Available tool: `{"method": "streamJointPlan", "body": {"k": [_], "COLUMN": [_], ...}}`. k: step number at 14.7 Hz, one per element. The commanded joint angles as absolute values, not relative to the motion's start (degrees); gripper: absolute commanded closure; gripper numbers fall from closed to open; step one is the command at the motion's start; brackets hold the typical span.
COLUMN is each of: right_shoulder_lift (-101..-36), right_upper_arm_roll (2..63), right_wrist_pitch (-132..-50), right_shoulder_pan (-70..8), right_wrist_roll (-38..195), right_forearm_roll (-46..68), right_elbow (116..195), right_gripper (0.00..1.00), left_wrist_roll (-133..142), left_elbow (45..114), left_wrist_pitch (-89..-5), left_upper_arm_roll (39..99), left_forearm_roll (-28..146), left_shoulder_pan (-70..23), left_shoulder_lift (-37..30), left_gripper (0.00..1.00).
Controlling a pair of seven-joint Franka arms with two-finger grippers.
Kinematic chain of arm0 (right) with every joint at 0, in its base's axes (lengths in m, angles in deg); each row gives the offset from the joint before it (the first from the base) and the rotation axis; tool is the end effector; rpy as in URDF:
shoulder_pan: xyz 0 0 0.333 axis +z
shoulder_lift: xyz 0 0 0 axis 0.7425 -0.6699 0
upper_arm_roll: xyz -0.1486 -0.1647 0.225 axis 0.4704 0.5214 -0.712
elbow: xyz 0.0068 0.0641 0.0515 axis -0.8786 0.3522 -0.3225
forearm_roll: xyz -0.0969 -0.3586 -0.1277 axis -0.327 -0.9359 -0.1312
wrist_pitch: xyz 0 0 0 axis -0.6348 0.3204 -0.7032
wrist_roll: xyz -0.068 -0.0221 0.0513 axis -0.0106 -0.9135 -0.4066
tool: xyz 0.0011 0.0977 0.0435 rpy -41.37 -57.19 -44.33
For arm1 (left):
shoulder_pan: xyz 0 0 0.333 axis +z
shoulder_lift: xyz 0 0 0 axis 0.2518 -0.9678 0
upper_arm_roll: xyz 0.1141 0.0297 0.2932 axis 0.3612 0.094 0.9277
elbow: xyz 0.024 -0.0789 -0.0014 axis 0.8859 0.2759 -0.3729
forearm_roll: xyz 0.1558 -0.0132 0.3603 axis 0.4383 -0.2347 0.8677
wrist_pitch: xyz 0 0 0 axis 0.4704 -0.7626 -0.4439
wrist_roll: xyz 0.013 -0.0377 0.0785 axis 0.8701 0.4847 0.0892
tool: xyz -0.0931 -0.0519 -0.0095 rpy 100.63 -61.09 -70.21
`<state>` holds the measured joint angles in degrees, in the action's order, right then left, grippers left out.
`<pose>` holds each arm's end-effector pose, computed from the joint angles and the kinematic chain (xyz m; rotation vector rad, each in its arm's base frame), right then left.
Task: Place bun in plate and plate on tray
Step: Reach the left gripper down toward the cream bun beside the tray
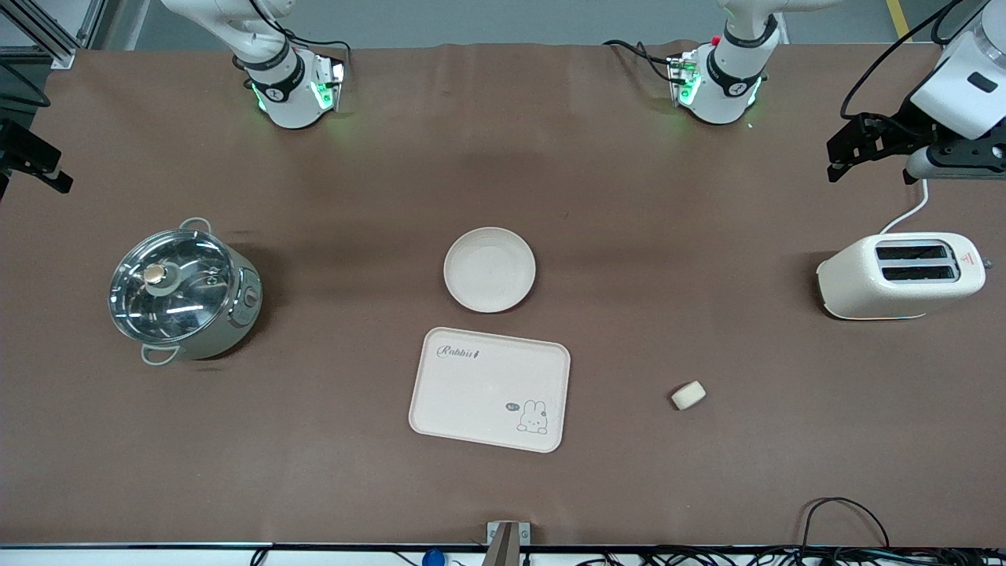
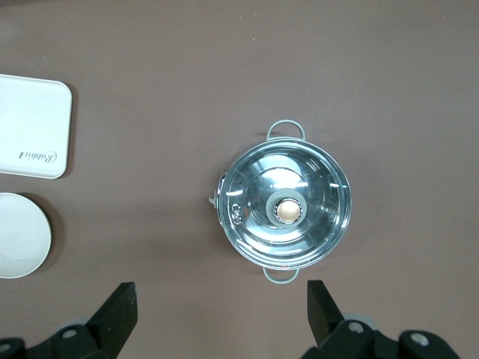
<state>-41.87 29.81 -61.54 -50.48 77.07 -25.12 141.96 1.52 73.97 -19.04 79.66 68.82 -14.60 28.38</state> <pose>0.5295 -0.0449 0.6830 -3.1238 0.0334 -0.0924 0.5121 -0.0737 0.6521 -3.1154 0.1152 -0.0460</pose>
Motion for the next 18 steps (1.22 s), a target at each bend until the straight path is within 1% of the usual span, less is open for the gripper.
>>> {"method": "streamJointPlan", "body": {"k": [1,3,5,7,9,13,18], "right_shoulder_lift": [-40.8,-40.8,-40.8,-40.7,-40.7,-40.7,-40.7], "right_upper_arm_roll": [29.7,29.6,29.6,29.5,29.5,29.5,29.5], "right_wrist_pitch": [-61.7,-61.8,-61.7,-61.5,-61.4,-61.5,-61.6], "right_shoulder_pan": [-50.4,-50.4,-50.3,-50.3,-50.3,-50.2,-50.2], "right_wrist_roll": [76.3,76.3,76.3,76.3,76.3,76.3,76.3], "right_forearm_roll": [-25.4,-25.4,-25.4,-25.4,-25.4,-25.4,-25.3], "right_elbow": [142.5,142.5,142.5,142.5,142.5,142.5,142.5], "right_gripper": [0.00,0.00,0.00,0.00,0.00,0.00,0.00], "left_wrist_roll": [0.8,1.1,1.2,1.8,2.5,10.2,26.0], "left_elbow": [72.4,71.0,68.5,68.8,69.5,72.1,71.5], "left_wrist_pitch": [-17.2,-17.3,-17.3,-18.5,-23.8,-38.3,-52.5], "left_upper_arm_roll": [79.9,80.0,80.1,79.8,79.7,79.7,79.6], "left_forearm_roll": [68.6,68.6,68.6,68.7,68.6,68.7,68.7], "left_shoulder_pan": [-14.7,-14.8,-14.8,-15.4,-16.4,-18.5,-20.9], "left_shoulder_lift": [27.8,26.5,23.1,18.5,14.2,4.6,-7.5], "left_gripper": [0.00,0.00,0.00,0.00,0.00,0.00,0.00]}}
